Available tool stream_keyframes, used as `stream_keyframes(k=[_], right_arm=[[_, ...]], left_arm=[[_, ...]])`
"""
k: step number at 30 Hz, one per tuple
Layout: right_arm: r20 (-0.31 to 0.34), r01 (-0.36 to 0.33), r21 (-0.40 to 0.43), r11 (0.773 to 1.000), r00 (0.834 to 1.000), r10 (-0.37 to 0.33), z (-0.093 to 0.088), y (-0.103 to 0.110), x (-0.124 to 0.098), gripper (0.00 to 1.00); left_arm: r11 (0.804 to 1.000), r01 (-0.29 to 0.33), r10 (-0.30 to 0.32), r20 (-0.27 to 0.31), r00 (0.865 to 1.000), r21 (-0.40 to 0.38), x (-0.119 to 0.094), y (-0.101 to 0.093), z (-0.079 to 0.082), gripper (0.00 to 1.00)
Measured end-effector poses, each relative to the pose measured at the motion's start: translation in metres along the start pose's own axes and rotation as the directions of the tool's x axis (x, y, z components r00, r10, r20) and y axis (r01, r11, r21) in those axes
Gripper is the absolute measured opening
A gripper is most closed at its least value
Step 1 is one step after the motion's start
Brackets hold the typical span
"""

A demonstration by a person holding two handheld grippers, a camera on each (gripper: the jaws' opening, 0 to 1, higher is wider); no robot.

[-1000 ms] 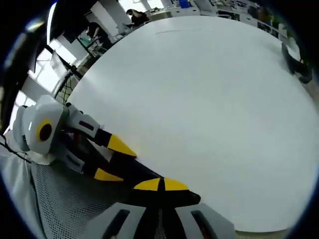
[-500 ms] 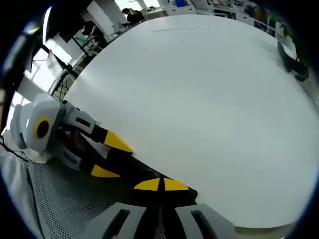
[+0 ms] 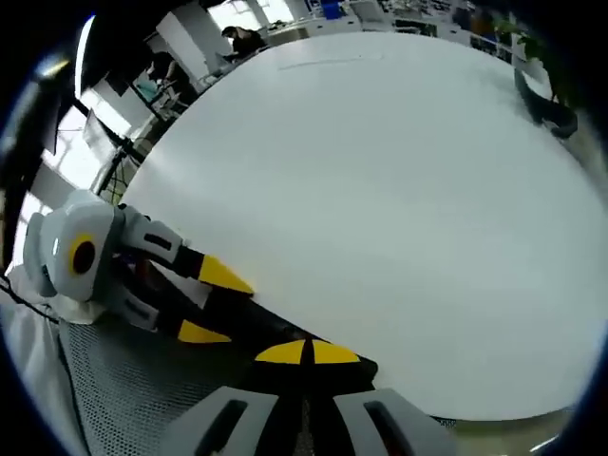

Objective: Press the specified remote control buttons in sequence, fully releasing each button before pressing the next.

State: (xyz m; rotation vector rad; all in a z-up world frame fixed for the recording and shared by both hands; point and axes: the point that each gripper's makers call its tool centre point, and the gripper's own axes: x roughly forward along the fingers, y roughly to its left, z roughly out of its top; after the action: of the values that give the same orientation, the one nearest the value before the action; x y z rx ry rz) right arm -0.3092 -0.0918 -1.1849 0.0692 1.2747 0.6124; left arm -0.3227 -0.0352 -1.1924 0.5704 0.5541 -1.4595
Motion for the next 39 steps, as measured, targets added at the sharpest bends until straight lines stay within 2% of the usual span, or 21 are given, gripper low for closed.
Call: stream_keyframes(k=[6, 14, 19, 23, 26, 29, 32, 36, 39], right_arm=[[-0.015, -0.002, 0.029, 1.0, 1.0, 0.002, -0.004, 0.0, -0.002, 0.0], [-0.014, 0.0, -0.032, 0.999, 1.0, 0.0, -0.004, 0.007, -0.003, 0.0], [-0.003, -0.055, -0.023, 0.998, 0.998, 0.055, -0.002, 0.016, -0.003, 0.0], [-0.018, -0.057, -0.027, 0.998, 0.998, 0.057, -0.004, 0.015, 0.0, 0.0], [-0.071, -0.03, -0.038, 0.999, 0.997, 0.028, -0.012, 0.013, 0.004, 0.0], [-0.055, -0.028, -0.056, 0.998, 0.998, 0.025, -0.009, 0.016, 0.003, 0.0], [-0.051, -0.025, -0.049, 0.998, 0.998, 0.023, -0.009, 0.014, 0.003, 0.0], [-0.048, -0.038, 0.017, 0.999, 0.998, 0.039, -0.009, 0.014, 0.003, 0.0], [-0.05, -0.03, 0.009, 1.0, 0.998, 0.03, -0.009, 0.013, 0.003, 0.0]], left_arm=[[1.0, 0.0, 0.0, 0.002, 1.0, -0.005, 0.0, 0.001, 0.0, 0.25], [1.0, 0.0, 0.0, -0.003, 1.0, -0.001, 0.0, 0.001, 0.0, 0.25], [1.0, 0.0, 0.0, -0.004, 1.0, -0.001, 0.0, 0.001, 0.0, 0.25], [1.0, 0.001, -0.001, -0.004, 1.0, -0.002, 0.0, 0.001, 0.0, 0.25], [1.0, 0.001, -0.001, -0.004, 1.0, -0.001, 0.0, 0.001, 0.0, 0.25], [1.0, 0.001, -0.001, -0.004, 1.0, 0.003, 0.0, 0.001, 0.0, 0.25], [1.0, 0.001, -0.001, -0.005, 1.0, 0.005, 0.0, 0.0, 0.0, 0.25], [1.0, 0.002, -0.002, -0.005, 1.0, 0.006, 0.0, 0.0, 0.0, 0.25], [1.0, 0.002, -0.002, -0.005, 1.0, 0.007, 0.0, 0.0, 0.0, 0.25]])
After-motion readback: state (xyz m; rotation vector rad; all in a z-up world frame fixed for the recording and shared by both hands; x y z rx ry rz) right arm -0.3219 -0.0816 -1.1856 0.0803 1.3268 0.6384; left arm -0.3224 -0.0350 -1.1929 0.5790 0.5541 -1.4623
